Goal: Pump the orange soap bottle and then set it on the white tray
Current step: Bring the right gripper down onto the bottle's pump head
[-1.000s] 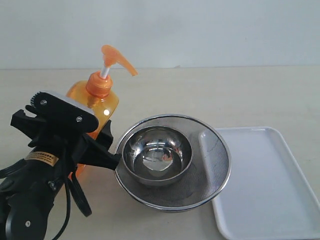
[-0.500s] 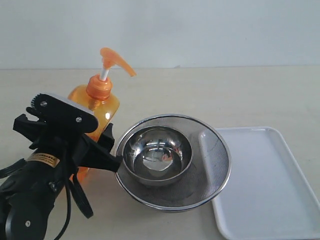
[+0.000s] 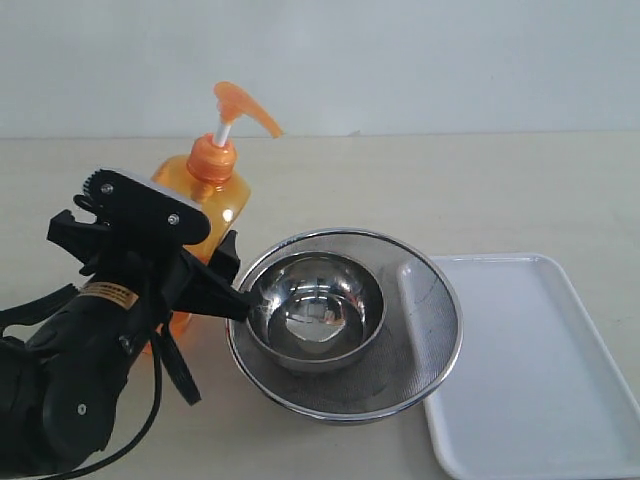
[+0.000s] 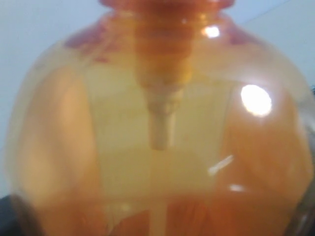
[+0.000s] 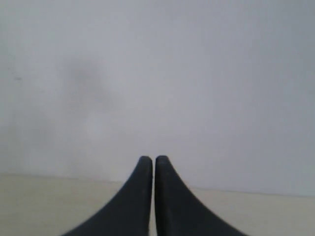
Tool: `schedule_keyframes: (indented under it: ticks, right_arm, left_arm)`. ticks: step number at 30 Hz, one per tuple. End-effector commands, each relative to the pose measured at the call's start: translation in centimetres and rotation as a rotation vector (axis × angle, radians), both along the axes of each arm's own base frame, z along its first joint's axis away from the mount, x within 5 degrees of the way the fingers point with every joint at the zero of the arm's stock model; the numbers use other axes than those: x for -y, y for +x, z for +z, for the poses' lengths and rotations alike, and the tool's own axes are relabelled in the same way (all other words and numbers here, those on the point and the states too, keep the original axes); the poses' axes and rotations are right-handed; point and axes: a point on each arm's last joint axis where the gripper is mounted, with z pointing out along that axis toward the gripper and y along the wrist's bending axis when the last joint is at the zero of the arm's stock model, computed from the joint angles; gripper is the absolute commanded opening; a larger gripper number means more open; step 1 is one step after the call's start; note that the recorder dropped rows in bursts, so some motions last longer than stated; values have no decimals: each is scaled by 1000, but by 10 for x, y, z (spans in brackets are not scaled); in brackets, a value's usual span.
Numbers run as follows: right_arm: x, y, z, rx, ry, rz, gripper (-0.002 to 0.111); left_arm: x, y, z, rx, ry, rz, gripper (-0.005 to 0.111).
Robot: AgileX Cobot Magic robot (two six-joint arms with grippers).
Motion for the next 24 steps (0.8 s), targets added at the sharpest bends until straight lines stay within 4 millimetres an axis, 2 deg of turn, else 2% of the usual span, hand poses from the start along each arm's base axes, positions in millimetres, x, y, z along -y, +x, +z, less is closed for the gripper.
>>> schedule_keyframes:
  ticks: [1,7,10,14,20,24]
  right_arm:
    - [-38,29,14,-24,-140,208,0]
    - [-106,72,26,-28,-330,436,0]
    - [-128,97,35,-12,-323,462,0]
    - [-150,123,38,6,-272,498,0]
    - [-187,135,42,37,-300,633,0]
    - [-210,140,41,-4,-270,702,0]
  left_arm:
    - [-3,6,6,66,4,27,5]
    - [-2,7,7,70,-1,24,5]
    - [-2,7,7,68,-1,23,5]
    - [-2,7,7,64,-13,25,5]
    - [-2,7,6,58,-13,23,5]
    - [-2,7,6,54,-13,21,5]
